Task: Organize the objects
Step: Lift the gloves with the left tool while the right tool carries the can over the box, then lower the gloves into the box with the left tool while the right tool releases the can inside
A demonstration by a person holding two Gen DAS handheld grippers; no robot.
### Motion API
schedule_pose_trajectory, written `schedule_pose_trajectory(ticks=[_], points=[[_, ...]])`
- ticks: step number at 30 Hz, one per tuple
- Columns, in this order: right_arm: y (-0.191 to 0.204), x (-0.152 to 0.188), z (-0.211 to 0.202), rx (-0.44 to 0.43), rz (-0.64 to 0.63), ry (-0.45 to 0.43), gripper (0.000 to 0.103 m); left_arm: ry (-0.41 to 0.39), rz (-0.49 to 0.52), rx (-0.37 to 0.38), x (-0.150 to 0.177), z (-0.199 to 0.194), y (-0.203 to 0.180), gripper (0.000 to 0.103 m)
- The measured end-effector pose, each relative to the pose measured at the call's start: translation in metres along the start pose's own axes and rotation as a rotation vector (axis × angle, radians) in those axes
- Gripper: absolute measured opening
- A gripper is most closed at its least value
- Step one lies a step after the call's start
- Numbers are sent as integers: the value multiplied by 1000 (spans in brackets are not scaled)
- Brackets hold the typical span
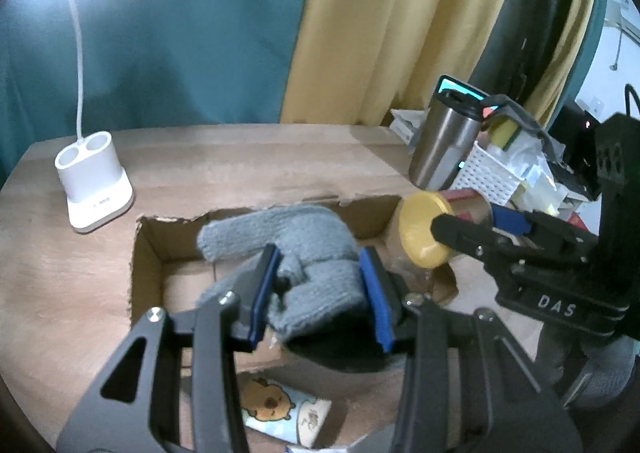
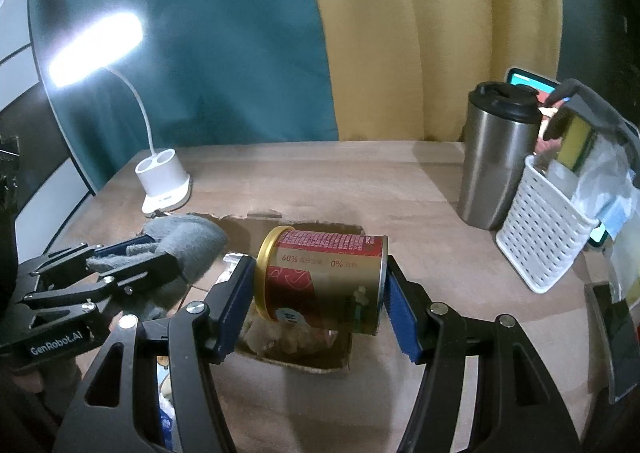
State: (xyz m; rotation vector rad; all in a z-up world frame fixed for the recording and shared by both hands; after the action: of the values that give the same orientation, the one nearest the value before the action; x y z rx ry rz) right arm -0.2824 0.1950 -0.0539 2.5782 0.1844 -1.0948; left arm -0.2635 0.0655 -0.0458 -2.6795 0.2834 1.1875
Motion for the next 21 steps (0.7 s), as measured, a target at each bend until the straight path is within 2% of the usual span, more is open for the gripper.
schedule_pose_trajectory(ticks=[11, 21], points=[[5, -2, 23, -10, -26, 34, 65, 28, -63, 12, 3, 22, 12, 43], [7, -2, 34, -11, -30, 33, 65, 59, -66, 7, 9, 36, 13, 43]])
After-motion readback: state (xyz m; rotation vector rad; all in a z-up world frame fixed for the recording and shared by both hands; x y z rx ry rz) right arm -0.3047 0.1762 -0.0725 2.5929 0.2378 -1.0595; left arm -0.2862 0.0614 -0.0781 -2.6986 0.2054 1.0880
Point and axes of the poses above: each gripper's, at about its wrist camera, not at the fingertips, and z roughly the way its jaws point, y to its left, x to its underside, the point moved 10 cm from there along z, roughly the way its jaws point, and after that the axes turned 9 degrees about z, right-handed, at the moved point
